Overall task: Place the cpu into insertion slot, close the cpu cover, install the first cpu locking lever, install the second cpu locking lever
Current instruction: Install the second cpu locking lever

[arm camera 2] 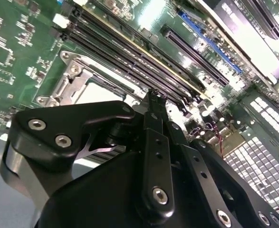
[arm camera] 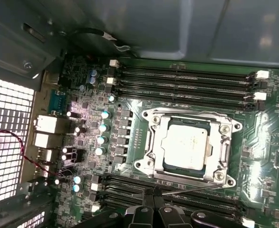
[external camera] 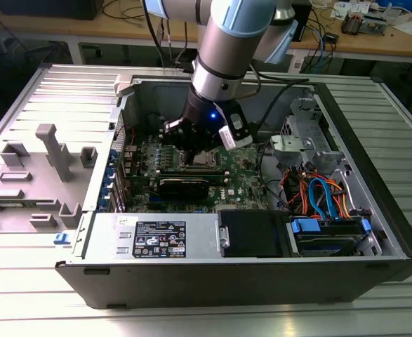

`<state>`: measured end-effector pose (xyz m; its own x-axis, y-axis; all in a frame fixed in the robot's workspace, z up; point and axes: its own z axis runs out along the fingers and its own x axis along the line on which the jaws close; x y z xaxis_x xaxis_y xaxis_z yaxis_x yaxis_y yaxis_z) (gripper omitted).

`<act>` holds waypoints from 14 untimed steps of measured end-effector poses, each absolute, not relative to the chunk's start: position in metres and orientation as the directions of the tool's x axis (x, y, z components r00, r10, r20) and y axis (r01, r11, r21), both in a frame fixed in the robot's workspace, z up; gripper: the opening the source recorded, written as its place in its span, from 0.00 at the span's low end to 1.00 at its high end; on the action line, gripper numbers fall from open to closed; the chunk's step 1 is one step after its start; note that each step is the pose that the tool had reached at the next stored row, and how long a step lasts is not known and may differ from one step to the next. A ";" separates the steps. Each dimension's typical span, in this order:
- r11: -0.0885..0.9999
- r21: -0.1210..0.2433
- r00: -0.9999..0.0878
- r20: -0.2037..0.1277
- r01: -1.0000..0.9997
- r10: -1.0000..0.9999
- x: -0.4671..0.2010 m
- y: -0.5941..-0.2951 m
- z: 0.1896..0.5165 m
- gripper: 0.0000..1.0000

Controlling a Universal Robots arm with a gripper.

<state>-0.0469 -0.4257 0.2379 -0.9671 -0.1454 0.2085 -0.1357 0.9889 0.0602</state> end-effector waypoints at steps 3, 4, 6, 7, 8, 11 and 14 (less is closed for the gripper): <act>0.989 0.061 -0.966 0.213 -0.135 -0.145 -0.047 -0.426 0.234 0.11; 0.989 0.061 -0.966 0.213 -0.135 -0.145 -0.047 -0.426 0.232 0.11; 0.989 0.061 -0.966 0.216 -0.135 -0.145 -0.047 -0.426 0.227 0.11; 0.989 0.061 -0.965 0.217 -0.135 -0.145 -0.047 -0.426 0.224 0.11; 0.989 0.061 -0.965 0.218 -0.135 -0.145 -0.047 -0.426 0.222 0.11; 0.989 0.062 -0.965 0.219 -0.135 -0.145 -0.051 -0.426 0.217 0.11; 0.988 0.074 -0.965 0.217 -0.135 -0.148 -0.056 -0.426 0.216 0.11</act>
<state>-0.0557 -0.4257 0.2156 -0.9649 -0.1478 0.2173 -0.1348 0.9881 0.0738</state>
